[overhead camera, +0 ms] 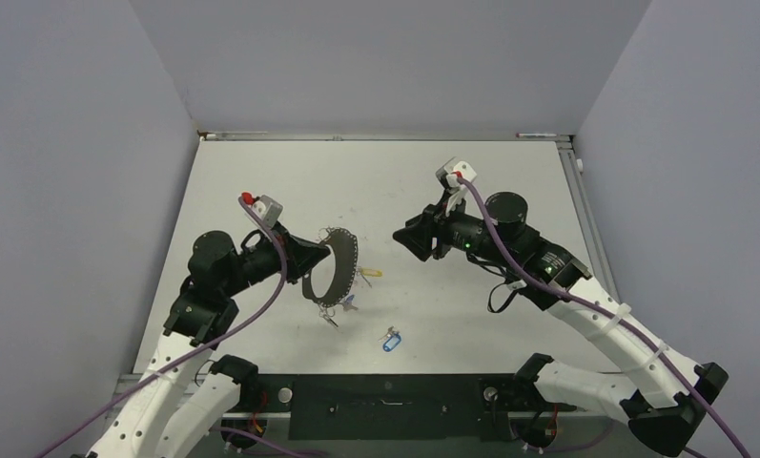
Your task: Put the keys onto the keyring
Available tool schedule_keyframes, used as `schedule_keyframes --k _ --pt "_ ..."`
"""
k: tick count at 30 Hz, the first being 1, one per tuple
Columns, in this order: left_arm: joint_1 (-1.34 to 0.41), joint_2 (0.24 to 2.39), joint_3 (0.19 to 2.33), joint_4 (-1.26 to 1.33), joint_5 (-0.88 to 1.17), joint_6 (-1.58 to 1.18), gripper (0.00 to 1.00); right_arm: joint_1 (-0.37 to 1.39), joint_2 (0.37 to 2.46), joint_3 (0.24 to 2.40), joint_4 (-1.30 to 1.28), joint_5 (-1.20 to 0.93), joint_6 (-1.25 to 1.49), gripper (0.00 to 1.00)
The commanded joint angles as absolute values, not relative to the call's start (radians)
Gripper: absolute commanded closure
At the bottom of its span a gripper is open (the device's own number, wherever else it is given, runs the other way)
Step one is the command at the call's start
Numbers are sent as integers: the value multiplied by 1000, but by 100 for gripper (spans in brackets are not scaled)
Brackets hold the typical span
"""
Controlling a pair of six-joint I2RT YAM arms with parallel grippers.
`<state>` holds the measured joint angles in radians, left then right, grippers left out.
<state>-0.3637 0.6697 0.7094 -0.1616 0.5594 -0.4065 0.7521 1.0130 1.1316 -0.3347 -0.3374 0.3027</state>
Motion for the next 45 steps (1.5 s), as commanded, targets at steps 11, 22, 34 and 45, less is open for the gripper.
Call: schedule_keyframes --k 11,22,34,45 --pt "-360 616 701 -15 747 -458 100 746 826 686 266 -599 71 50" --pt "-362 585 682 123 874 -534 100 744 931 708 344 -515 167 39" --pt "-366 500 644 281 943 -586 100 520 1026 710 630 -849 810 42" --pt "-365 512 631 384 882 -655 100 598 981 563 832 -876 910 46"
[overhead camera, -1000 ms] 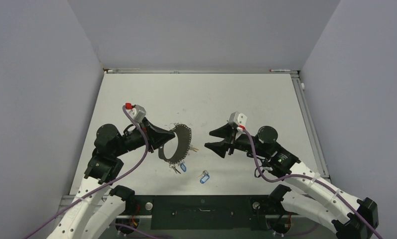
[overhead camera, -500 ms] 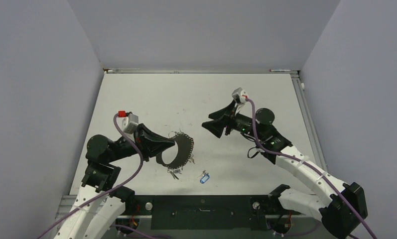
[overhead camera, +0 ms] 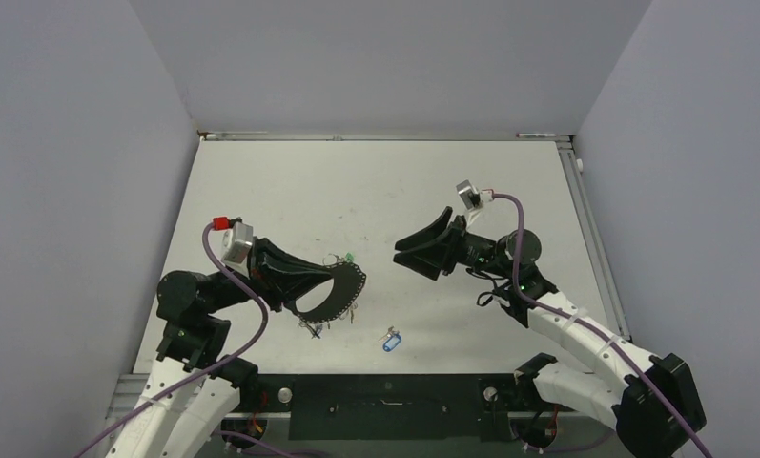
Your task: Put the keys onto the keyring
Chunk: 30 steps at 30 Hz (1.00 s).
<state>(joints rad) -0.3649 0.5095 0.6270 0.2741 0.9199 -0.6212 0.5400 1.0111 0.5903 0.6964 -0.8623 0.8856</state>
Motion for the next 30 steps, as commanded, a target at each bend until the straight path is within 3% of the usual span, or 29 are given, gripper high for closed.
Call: schedule_keyframes --k 1,6,30 --pt "-365 513 629 391 877 -659 100 625 981 560 824 -859 893 46" --pt "-365 514 620 418 854 -681 100 738 1010 545 838 -779 831 47" --pt "-365 502 598 433 820 -700 100 827 1166 565 1035 -747 852 60"
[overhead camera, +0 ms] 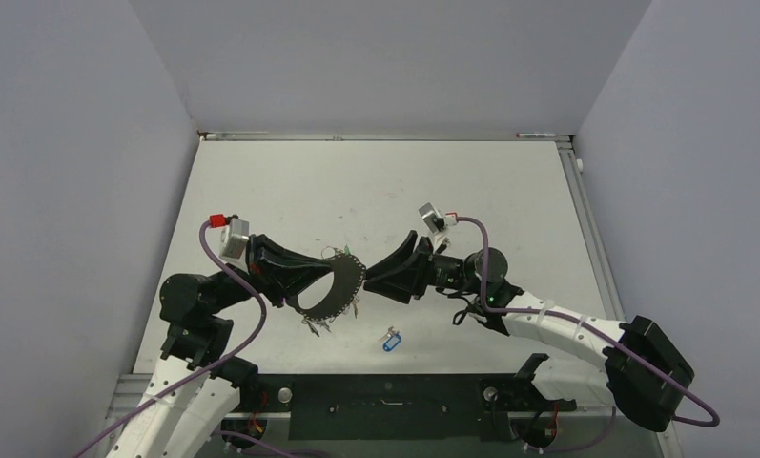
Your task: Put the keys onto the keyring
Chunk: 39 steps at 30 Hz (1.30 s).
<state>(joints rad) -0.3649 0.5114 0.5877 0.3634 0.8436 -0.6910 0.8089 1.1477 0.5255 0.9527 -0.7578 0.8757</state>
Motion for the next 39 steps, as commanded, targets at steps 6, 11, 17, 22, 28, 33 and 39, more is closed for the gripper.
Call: schedule_keyframes --k 6,11,17,22,28,33,39 --pt "-365 498 597 433 820 -701 100 836 1185 576 1032 -735 835 65" --pt "-365 496 594 432 818 -700 100 837 1171 577 1028 -736 823 65" --pt "-365 494 594 433 820 -700 100 829 1142 573 1021 -724 814 65" --pt "-365 494 592 434 820 -700 100 816 1119 560 1069 -726 844 65" --pt "-365 492 592 437 819 -702 100 814 1130 555 1123 -747 873 65" --pt "-365 490 594 437 816 -700 100 796 1107 529 1110 -736 867 65" --pt "-365 490 594 444 817 -705 100 756 1100 501 1128 -703 905 66"
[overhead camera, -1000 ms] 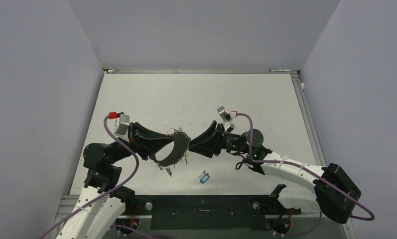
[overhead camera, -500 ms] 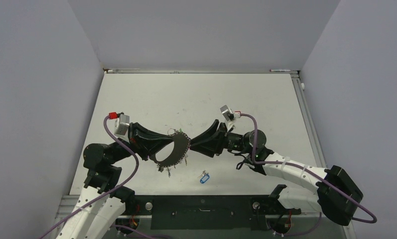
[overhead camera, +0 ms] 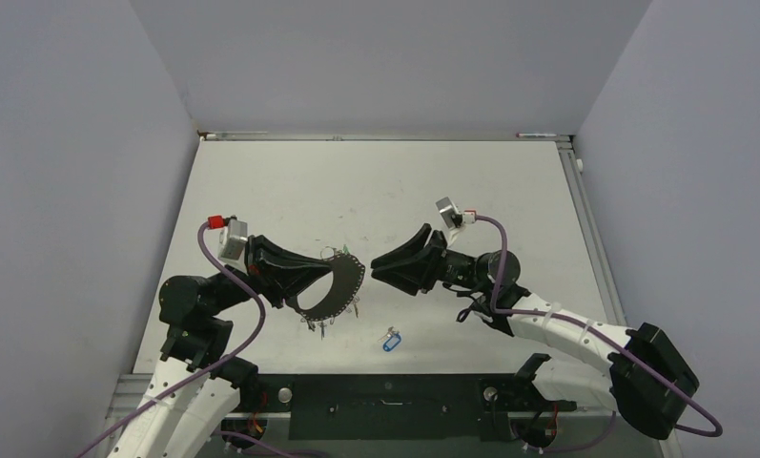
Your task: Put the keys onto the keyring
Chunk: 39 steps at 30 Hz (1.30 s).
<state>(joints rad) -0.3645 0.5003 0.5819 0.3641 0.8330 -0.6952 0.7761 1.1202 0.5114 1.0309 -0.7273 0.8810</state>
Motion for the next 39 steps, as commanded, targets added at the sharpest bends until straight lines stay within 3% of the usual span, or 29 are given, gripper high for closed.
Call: schedule_keyframes --k 1,39 --pt "-365 490 594 447 818 -706 100 754 1110 501 1147 -703 915 66" --pt "-365 494 586 459 814 -714 100 836 1255 553 1289 -726 962 70"
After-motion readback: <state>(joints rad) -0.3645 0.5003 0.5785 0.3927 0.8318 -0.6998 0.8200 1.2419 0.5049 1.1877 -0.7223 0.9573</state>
